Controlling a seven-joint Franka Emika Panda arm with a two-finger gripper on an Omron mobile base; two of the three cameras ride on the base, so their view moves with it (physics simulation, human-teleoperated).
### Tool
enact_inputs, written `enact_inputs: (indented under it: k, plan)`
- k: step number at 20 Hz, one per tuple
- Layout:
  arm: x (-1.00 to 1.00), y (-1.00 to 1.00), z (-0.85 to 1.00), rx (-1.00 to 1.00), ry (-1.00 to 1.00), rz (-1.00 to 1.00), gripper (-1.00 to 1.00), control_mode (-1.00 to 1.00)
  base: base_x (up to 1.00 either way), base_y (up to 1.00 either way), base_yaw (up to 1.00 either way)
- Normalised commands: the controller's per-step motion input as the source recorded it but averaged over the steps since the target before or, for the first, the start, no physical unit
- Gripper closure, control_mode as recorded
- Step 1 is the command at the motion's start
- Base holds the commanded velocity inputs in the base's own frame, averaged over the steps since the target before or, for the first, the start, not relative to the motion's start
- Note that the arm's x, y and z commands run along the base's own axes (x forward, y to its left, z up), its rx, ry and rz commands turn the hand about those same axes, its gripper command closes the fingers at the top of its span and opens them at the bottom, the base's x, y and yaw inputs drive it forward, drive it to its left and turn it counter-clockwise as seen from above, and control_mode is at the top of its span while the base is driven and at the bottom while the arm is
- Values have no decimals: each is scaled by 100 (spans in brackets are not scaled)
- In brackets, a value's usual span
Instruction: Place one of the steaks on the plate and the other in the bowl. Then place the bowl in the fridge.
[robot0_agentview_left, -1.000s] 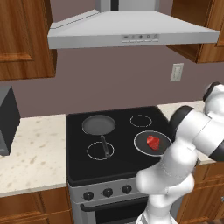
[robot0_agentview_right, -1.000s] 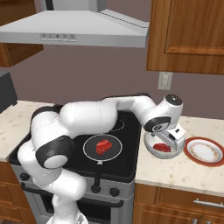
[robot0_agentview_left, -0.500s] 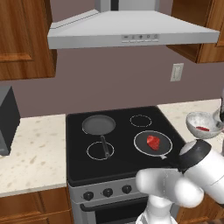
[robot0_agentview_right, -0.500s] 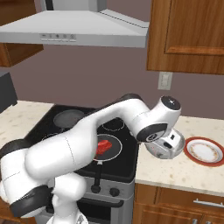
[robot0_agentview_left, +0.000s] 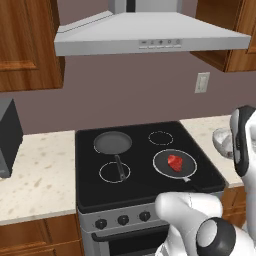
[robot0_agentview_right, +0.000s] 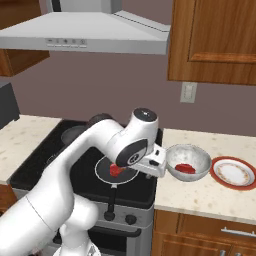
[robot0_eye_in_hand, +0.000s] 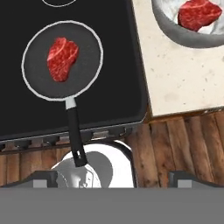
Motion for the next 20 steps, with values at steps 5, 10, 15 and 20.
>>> enact_inputs:
  k: [5, 10, 15, 20]
  plan:
    - [7, 93, 0, -13, 1, 20, -100, -100, 0, 0, 0]
    - [12, 71, 0, -7, 10, 20, -100, -100, 0, 0, 0]
    - [16, 57, 0, -6, 13, 6, -100, -100, 0, 0, 0]
    - [23, 40, 0, 0, 13, 1, -100, -100, 0, 0, 0]
